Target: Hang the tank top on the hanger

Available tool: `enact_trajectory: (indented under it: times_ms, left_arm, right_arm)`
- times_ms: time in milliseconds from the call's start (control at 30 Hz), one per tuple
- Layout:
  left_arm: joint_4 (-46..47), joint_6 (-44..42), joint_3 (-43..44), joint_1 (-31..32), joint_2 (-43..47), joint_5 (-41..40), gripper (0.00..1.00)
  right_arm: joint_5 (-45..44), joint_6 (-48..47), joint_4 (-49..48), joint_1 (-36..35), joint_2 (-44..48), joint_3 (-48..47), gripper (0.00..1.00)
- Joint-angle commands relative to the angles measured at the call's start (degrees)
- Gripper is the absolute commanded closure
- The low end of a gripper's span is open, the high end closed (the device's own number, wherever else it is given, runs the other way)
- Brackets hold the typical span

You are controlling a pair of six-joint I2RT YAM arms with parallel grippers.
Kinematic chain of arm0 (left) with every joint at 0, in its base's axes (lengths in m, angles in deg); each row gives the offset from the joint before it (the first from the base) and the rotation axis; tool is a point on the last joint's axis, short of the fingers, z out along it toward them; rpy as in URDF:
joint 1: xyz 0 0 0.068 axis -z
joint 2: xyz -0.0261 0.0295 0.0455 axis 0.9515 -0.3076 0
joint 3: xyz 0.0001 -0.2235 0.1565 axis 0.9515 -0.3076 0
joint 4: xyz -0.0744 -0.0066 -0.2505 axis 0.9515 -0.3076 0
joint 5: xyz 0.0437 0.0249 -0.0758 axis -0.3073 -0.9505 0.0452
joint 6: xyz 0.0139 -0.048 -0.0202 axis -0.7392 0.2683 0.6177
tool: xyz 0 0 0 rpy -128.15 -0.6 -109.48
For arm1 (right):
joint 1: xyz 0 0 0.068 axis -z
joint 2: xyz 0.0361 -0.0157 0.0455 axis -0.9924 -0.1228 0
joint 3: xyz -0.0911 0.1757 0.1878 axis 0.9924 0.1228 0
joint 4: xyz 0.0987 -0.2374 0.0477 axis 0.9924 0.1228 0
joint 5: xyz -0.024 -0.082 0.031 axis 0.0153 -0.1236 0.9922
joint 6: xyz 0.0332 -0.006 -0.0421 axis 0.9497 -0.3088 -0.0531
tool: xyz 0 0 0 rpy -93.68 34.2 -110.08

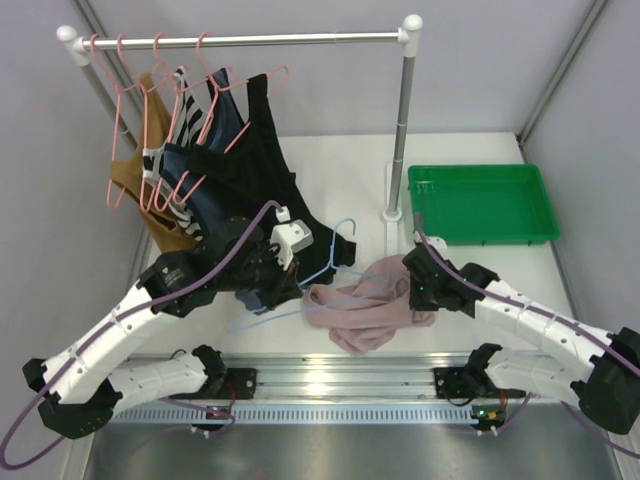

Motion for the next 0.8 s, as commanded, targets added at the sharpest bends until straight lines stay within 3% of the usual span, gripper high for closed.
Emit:
enact_trajectory:
  times_ms: [0, 267, 600, 767]
  left_arm:
    - [1.43, 0.82, -1.33, -0.07, -0.69, 3.68, 1.00]
    - [6.97, 2.05, -4.41, -0.07, -3.33, 5.62, 1.00]
    - [5.92, 0.03, -1.07, -0.07, -4.30, 2.81, 1.00]
    - [4.07, -0.76, 0.16, -0.07, -4.65, 0.88, 1.00]
  right_arm:
    - [-1.36, 0.93, -1.36, 0.72, 1.17, 1.02, 0.86]
    - [-1.18, 1.19, 0.66, 0.81, 3.10, 1.47, 0.88]
    - [-4.25, -0.83, 3.74, 0.81, 2.50, -8.63, 0.59]
    - [-5.22, -1.62, 2.42, 0.90, -3.38, -11.71, 0.55]
